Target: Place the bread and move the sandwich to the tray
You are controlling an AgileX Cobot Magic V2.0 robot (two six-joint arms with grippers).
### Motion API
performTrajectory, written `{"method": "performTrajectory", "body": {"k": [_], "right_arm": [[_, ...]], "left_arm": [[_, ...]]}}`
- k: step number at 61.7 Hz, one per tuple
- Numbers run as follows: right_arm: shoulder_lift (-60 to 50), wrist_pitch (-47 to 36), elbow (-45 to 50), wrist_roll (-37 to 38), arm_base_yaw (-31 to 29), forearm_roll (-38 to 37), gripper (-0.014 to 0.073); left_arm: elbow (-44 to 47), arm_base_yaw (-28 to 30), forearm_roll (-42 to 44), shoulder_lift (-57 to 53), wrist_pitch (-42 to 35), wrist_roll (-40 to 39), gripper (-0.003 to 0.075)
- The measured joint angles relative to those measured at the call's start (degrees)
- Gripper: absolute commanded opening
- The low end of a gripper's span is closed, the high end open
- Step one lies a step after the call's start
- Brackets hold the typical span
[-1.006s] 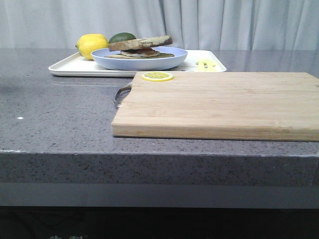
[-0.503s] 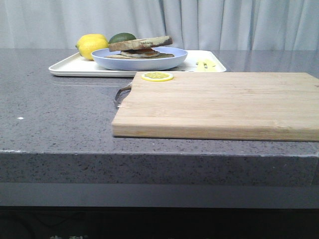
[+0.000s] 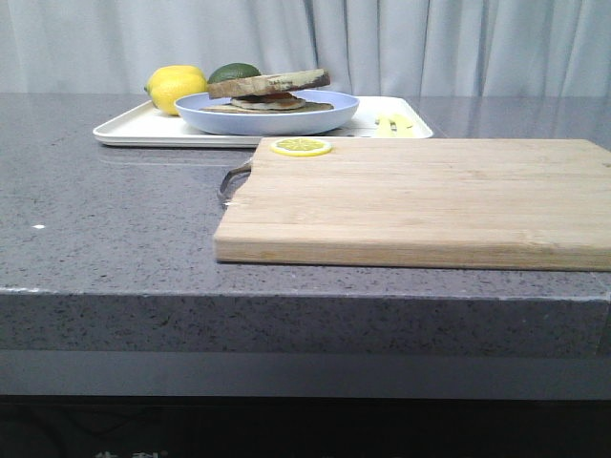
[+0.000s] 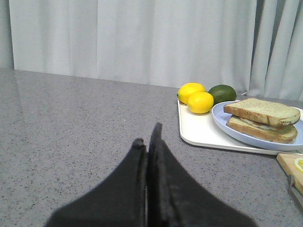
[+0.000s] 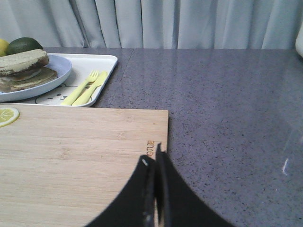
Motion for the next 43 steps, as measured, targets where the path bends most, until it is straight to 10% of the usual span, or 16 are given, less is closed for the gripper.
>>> {"method": "performTrajectory", "body": {"k": [43], "right_arm": [[0.0,0.0,0.03,0.1,0.0,0.0,-0.0062]], "left_arm": [[17.13,-0.13,0.0,-13.35,-1.0,0.0,-0.0019]]}}
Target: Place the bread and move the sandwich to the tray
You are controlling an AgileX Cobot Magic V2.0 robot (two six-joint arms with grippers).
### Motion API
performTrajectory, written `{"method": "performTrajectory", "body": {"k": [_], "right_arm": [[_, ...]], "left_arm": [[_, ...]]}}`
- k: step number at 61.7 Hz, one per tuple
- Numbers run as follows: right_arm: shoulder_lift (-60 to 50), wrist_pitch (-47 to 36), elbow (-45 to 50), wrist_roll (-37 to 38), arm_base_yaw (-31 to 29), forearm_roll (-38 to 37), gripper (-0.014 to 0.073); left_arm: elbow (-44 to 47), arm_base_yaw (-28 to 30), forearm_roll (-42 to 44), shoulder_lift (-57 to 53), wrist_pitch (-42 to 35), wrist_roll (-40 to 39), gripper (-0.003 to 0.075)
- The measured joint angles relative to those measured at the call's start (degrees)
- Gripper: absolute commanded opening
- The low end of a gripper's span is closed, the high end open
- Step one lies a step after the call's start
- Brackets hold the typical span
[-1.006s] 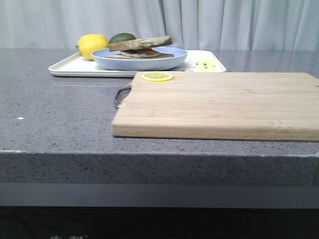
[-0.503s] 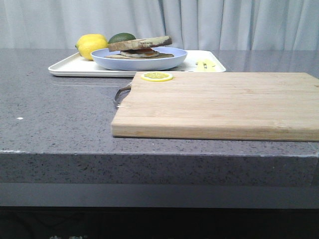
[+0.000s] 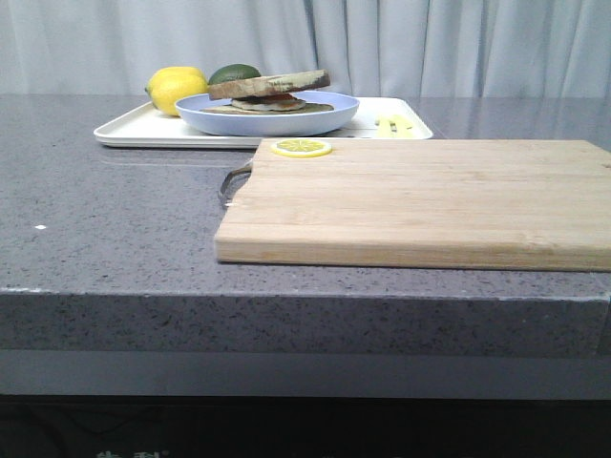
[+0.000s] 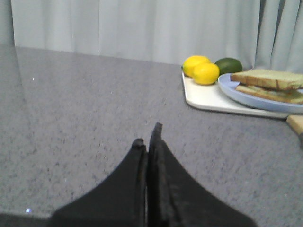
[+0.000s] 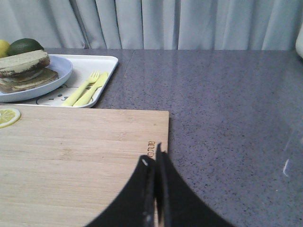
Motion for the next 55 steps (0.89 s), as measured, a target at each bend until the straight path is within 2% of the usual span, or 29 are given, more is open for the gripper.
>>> {"method": "performTrajectory", "body": {"k": [13,55], "right_arm": [[0.0,0.0,0.0,0.0,0.0,0.0,-0.0062],[0.0,0.0,0.09,0.0,0.0,0.0,-0.0062]], "left_arm": [[7.95,-0.02,-0.66,0.0,-4.36,-0.08,-0.0019],[7.84,-0.12,-1.79,0.0,-5.59,-0.08,-0.0019]]}}
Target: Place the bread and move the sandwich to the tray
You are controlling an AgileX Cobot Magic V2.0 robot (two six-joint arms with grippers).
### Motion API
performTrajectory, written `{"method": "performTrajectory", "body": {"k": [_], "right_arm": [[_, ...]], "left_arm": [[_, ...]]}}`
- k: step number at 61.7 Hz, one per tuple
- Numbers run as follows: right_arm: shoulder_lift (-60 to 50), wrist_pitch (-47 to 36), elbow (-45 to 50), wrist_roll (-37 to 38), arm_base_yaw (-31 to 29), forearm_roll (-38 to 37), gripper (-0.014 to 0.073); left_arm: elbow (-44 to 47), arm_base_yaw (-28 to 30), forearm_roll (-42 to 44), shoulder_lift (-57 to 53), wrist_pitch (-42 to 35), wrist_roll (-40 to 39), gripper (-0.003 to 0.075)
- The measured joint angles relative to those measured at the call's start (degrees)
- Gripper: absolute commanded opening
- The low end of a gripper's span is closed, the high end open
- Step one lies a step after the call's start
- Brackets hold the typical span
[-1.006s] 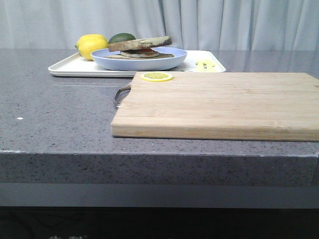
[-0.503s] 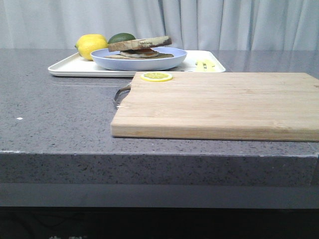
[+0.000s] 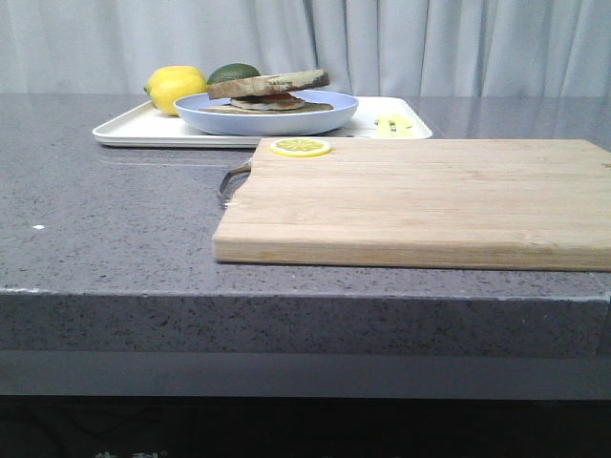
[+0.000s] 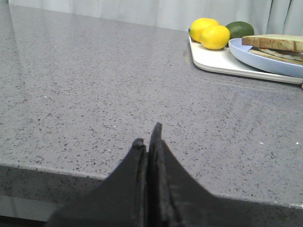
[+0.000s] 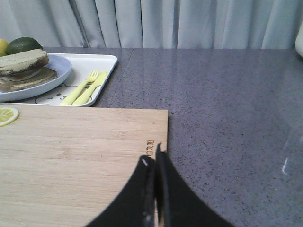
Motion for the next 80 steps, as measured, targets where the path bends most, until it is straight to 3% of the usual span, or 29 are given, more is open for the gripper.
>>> {"method": "performTrajectory", "body": {"k": [21,34,41,59,80], "right_arm": [[0.0,-1.52,0.81,0.0,0.65,-0.68,-0.0062],[-4.74,-10.91,12.03,0.0,4.61,-2.93,-0.0062],[-10.42,-11.58,19.43,0.0,4.75,-2.18,-0.0062],[-19.31,-1.7,22.81,0.0,4.75,-1.37,-0.0062],[-19.38,0.29,22.81,0.0,4.75,-1.37,-0.0062]], "left_arm": [[0.0,0.0,-0.09,0.0,0.0,0.0,-0.0019],[0.0,0.0,-0.13,0.0,0.0,0.0,-0.0019],[0.0,0.0,-0.22,0.0,0.0,0.0,-0.0019],[0.0,0.0,-0.22,0.0,0.05,0.0,-0.0019],[0.0,0.0,-0.22,0.0,0.05,0.0,-0.0019]]}}
